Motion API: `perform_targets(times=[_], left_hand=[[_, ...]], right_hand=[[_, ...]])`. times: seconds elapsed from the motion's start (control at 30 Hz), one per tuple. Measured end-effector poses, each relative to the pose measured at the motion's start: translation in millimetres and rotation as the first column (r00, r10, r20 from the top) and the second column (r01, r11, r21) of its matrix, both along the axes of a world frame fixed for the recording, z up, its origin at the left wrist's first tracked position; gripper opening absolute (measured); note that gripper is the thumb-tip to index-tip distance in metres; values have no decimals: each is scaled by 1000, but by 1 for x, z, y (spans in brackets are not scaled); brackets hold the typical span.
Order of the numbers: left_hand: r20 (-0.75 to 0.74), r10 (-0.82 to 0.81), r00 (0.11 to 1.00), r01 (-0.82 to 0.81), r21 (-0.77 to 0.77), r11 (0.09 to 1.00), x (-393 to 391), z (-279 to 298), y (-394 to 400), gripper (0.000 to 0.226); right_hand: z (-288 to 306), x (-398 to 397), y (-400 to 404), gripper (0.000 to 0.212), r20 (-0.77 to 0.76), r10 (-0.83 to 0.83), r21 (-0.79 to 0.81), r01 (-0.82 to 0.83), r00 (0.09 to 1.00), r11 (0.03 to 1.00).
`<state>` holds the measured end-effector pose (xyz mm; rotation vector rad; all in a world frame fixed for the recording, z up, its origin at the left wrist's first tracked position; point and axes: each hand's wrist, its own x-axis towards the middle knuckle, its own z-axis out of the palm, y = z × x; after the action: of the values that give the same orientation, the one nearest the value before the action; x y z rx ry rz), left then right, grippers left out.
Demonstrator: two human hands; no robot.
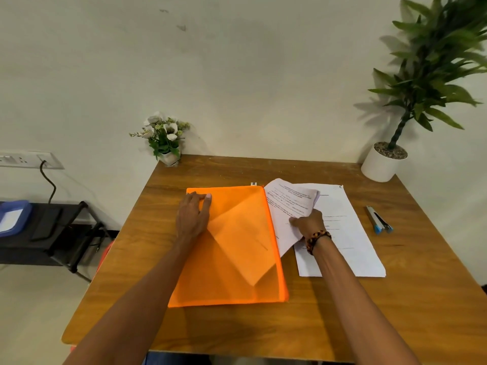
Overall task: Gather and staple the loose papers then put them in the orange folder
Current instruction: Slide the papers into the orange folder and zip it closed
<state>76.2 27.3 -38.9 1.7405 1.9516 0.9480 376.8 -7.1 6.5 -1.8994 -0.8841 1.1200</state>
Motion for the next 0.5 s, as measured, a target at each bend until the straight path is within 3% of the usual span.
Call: perform_targets(times=[0.27, 0.5], left_hand=[[-13, 1, 1000, -2, -26, 1000, 0, -2, 0, 65], [20, -10, 1000, 10, -5, 1000, -1, 2, -2, 59]], right_hand=[[-5, 23, -12, 49, -324, 167, -60, -197, 931, 979], [6, 40, -3, 40, -343, 203, -117, -256, 917, 960]])
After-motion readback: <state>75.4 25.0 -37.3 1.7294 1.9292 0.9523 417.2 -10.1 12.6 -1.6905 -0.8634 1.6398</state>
